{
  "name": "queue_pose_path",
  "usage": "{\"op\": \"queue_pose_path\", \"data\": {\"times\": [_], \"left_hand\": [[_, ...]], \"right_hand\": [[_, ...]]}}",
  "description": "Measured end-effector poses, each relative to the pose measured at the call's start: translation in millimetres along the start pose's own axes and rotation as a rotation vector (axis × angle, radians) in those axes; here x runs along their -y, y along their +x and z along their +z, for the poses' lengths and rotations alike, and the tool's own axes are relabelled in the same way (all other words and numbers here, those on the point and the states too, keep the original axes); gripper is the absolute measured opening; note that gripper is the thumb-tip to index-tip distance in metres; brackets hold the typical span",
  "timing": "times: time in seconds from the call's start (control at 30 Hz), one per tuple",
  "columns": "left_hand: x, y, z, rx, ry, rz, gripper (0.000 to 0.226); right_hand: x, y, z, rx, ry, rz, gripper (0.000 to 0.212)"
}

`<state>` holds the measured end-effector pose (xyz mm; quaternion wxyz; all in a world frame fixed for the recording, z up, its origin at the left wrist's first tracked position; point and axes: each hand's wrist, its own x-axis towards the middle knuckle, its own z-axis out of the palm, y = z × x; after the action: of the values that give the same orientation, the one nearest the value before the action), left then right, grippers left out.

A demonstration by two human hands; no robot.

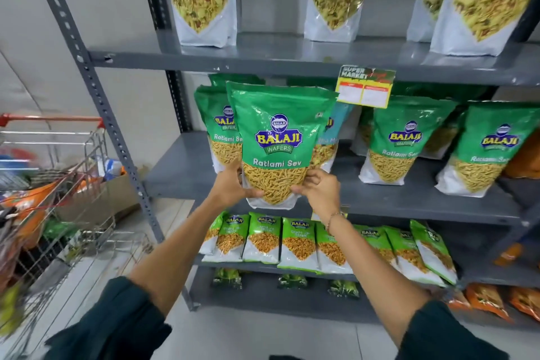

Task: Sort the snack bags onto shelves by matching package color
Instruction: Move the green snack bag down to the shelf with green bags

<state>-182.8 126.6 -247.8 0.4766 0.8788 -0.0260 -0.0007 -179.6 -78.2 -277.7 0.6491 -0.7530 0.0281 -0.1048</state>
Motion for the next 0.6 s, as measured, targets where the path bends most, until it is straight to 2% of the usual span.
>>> {"op": "queue_pose_path", "data": {"times": [0.2, 0.6], "left_hand": [[32.6, 45.6, 14.2, 0.007, -0.006, -0.128, 0.083], [60.0, 105.7, 21.0, -0.037, -0.01, -0.218, 0.07]], "right_hand": [[-33.0, 39.1, 22.1, 0.037, -0.017, 0.034, 0.029], [-63.2, 97.3, 47.1, 0.07, -0.082, 0.031, 0.026]]}}
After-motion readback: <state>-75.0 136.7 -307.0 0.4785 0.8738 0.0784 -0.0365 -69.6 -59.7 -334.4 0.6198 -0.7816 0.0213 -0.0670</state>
